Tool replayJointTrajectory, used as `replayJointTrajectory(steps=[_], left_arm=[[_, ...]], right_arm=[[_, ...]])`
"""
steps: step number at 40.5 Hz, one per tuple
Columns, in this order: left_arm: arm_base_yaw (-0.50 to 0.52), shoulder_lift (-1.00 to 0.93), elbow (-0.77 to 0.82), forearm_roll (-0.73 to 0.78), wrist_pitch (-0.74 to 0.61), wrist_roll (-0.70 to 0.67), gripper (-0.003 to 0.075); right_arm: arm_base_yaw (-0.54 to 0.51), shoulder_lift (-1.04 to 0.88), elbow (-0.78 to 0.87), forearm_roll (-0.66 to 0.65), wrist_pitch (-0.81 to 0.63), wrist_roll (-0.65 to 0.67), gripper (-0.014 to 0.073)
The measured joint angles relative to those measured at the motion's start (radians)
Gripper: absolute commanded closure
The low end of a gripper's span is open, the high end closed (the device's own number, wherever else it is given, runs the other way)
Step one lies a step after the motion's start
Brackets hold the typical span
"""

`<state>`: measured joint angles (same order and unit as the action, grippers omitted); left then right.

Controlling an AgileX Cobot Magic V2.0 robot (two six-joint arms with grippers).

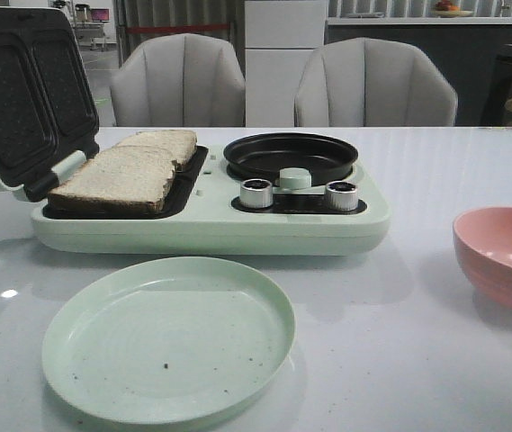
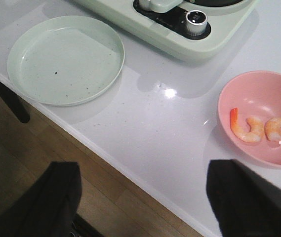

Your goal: Make breakfast with bread and shrimp

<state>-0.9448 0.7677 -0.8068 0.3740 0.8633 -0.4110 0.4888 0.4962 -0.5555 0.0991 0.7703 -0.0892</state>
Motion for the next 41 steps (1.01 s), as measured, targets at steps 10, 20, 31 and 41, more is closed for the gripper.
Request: replayJointTrajectory(steps=[10,20,31,41], left_arm=[[0.020,0.224,-0.089,0.061,0.141,0.000,0.0612],[0.259,0.363,-0.155,-0.141,0.148,0.198,0.0614],[0.742,0.370,-0.171,-0.430,0.152,0.493,0.0615],[1.183,0.412,-0.183,-0.799,0.109,0.762,0.0621]], right_arm=[[0.000,0.000,0.000,0.000,0.000,0.000,-0.0026],[0.000,0.000,0.000,0.000,0.000,0.000,-0.0026],[0.000,0.000,0.000,0.000,0.000,0.000,-0.0026],[0.000,0.000,0.000,0.000,0.000,0.000,-0.0026]])
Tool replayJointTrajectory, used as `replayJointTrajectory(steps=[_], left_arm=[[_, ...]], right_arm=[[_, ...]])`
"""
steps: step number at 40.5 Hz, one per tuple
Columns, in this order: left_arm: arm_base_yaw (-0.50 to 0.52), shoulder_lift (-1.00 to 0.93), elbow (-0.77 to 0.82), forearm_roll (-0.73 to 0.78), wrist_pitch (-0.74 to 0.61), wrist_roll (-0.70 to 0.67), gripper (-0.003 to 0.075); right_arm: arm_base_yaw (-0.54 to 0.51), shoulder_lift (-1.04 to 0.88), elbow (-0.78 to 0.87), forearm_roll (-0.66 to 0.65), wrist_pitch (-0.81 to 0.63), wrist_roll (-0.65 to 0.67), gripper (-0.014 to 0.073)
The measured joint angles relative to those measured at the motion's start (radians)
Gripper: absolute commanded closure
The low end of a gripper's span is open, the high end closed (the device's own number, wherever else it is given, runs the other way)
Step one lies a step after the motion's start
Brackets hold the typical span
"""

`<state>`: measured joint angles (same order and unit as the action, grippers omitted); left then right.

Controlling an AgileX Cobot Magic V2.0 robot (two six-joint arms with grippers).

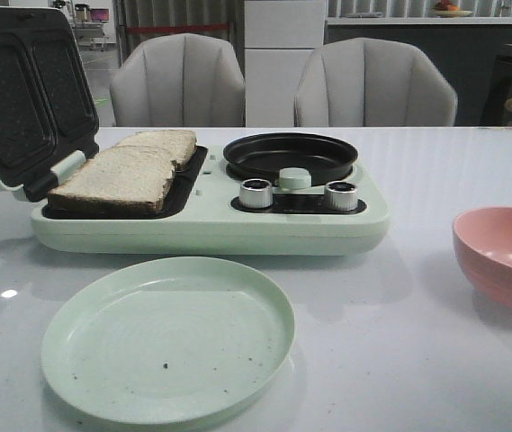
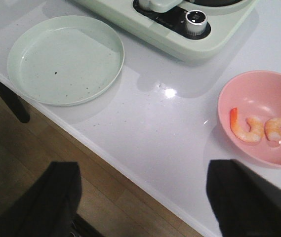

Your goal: Make breakfast with bread and shrimp

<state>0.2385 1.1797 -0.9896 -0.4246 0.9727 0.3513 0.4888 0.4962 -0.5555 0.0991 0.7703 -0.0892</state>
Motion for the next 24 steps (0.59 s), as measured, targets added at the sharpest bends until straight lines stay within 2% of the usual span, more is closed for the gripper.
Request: replayJointTrajectory(steps=[3,8,18,24], left_arm=[[0.099,0.049,-0.019,-0.121,-0.021,0.084,0.0621],[0.168,0.148,-0.065,-0.265,-0.055,0.194,0.0621],[0.154,0.372,-0.231,-0.373,-0.198,0.233,0.0621],[0.111,0.482,-0.348,-0.391,-0.215,0.233,0.0621]], right_arm=[[0.000,0.000,0.000,0.000,0.000,0.000,-0.0026],[0.000,0.000,0.000,0.000,0.000,0.000,-0.0026],[0.000,0.000,0.000,0.000,0.000,0.000,-0.0026],[0.000,0.000,0.000,0.000,0.000,0.000,-0.0026]])
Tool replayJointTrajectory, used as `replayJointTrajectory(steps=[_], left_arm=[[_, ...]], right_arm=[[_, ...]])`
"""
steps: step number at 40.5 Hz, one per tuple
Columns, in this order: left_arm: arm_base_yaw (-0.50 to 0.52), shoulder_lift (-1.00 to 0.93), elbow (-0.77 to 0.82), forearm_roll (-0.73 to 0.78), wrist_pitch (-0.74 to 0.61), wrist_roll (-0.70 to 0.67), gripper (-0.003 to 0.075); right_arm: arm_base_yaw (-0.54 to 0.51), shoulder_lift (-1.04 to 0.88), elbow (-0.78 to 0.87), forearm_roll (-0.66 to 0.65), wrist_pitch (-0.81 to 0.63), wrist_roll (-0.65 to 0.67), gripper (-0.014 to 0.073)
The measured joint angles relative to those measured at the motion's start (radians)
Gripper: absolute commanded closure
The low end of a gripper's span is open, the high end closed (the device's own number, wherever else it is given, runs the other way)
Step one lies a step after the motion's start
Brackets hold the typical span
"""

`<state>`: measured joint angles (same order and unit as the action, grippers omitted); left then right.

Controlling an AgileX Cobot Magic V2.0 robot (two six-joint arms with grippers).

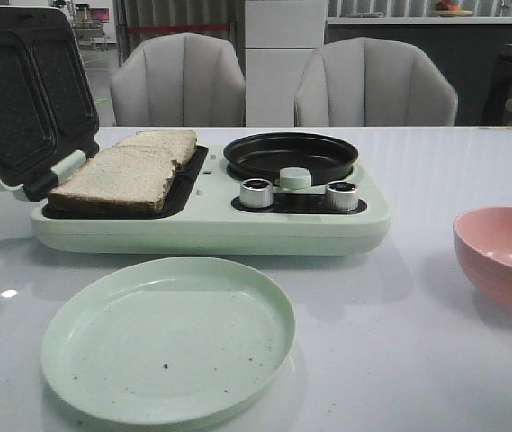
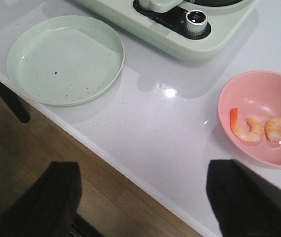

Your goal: Make breakfast with bread and shrimp

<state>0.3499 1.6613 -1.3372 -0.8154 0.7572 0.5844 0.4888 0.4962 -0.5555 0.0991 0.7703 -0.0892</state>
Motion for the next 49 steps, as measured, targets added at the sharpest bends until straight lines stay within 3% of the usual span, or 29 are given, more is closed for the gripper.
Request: replayJointTrajectory(steps=[11,29,44,49], left_arm=[[-0.112,0.101,-0.106,-0.007,0.017,0.004,0.0621],[-0.279,0.005,-0.107,0.011,0.126,0.029,0.0620],[-0.613,-0.281,0.166,0.160,0.046,0.069,0.0617],[-0.717,-0.356,0.245,0.244,0.032,0.007,0.0617]], right_arm=[[0.000,0.000,0.000,0.000,0.000,0.000,-0.0026],[0.000,0.000,0.000,0.000,0.000,0.000,-0.0026],[0.000,0.000,0.000,0.000,0.000,0.000,-0.0026],[0.000,0.000,0.000,0.000,0.000,0.000,-0.0026]])
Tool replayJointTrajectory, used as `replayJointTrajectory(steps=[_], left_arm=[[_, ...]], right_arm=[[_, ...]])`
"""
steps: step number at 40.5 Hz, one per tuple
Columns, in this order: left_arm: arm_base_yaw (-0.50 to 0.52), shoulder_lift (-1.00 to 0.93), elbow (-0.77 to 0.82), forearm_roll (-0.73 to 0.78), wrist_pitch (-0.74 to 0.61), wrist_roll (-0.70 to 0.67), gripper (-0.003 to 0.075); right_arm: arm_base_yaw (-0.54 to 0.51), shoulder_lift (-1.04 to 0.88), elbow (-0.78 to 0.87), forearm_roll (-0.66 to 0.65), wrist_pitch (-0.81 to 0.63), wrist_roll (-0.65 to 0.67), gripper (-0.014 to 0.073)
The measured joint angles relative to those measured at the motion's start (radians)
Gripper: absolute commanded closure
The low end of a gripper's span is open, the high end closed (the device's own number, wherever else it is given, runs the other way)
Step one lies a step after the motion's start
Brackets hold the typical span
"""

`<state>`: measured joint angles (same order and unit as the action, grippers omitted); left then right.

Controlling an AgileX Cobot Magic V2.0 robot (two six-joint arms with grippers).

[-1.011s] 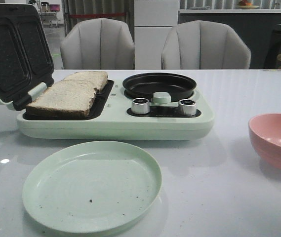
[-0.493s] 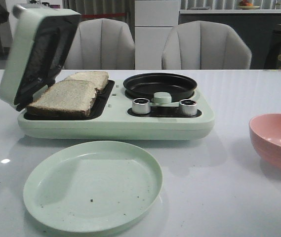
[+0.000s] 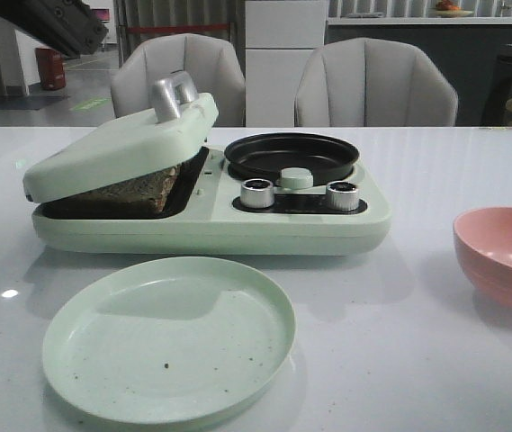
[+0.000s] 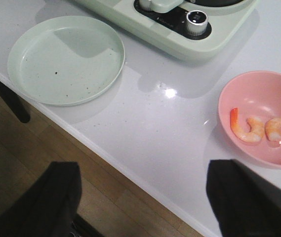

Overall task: Make breakfast with bread and shrimp
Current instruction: 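Push the sandwich maker lid closed with the left gripper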

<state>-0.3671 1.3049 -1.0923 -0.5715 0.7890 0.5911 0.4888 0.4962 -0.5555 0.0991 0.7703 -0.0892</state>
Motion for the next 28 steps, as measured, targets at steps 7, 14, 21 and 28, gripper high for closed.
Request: replayJointTrajectory(steps=[7,14,21,28], left_arm=[[-0.107,-0.147,0.110,0.198,-0.065,-0.208,0.0617],[-0.138,-0.319,0.231,0.283,-0.106,-0.323,0.0617],[-0.140,-0.504,0.351,0.293,-0.116,-0.338,0.0619],[-0.140,-0.636,0.413,0.293,-0.112,-0.340,0.0619]], right_arm=[[0.000,0.000,0.000,0.000,0.000,0.000,-0.0026],[0.000,0.000,0.000,0.000,0.000,0.000,-0.0026],[0.000,0.000,0.000,0.000,0.000,0.000,-0.0026],[0.000,0.000,0.000,0.000,0.000,0.000,-0.0026]])
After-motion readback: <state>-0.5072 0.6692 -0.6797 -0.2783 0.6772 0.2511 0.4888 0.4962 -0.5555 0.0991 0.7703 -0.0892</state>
